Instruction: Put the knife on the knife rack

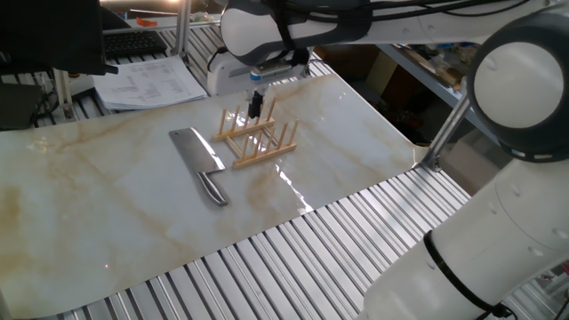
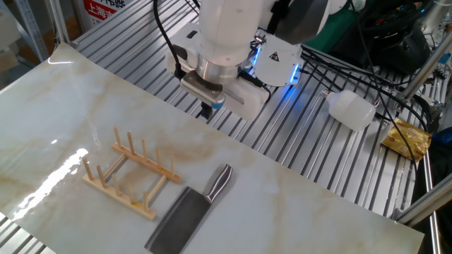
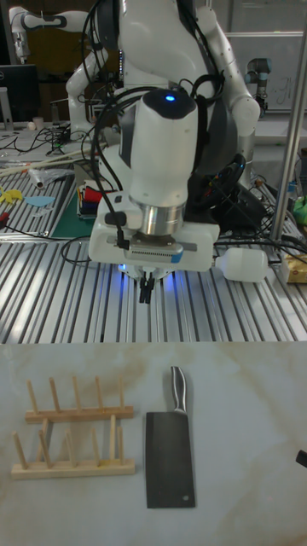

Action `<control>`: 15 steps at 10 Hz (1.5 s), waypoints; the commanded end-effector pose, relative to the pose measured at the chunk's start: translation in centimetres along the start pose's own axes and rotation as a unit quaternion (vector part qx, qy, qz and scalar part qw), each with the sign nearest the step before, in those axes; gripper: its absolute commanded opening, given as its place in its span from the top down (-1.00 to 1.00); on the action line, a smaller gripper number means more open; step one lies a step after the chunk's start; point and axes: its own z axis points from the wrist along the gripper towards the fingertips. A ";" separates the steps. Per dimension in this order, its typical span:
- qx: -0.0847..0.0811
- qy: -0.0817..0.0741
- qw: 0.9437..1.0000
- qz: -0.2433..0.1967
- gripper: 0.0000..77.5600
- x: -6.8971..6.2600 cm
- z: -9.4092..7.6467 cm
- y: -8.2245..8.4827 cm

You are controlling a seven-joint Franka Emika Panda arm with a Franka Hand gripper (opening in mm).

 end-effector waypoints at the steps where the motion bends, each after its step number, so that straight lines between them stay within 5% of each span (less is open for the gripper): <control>1: -0.005 -0.004 1.000 0.006 1.00 0.0 0.9 0.4; 5: -0.016 -0.004 1.000 0.010 1.00 -0.2 2.9 1.0; 7: -0.038 -0.001 0.999 0.018 1.00 -0.2 3.6 1.3; 15: -0.039 -0.025 0.999 0.029 1.00 -1.0 7.8 2.4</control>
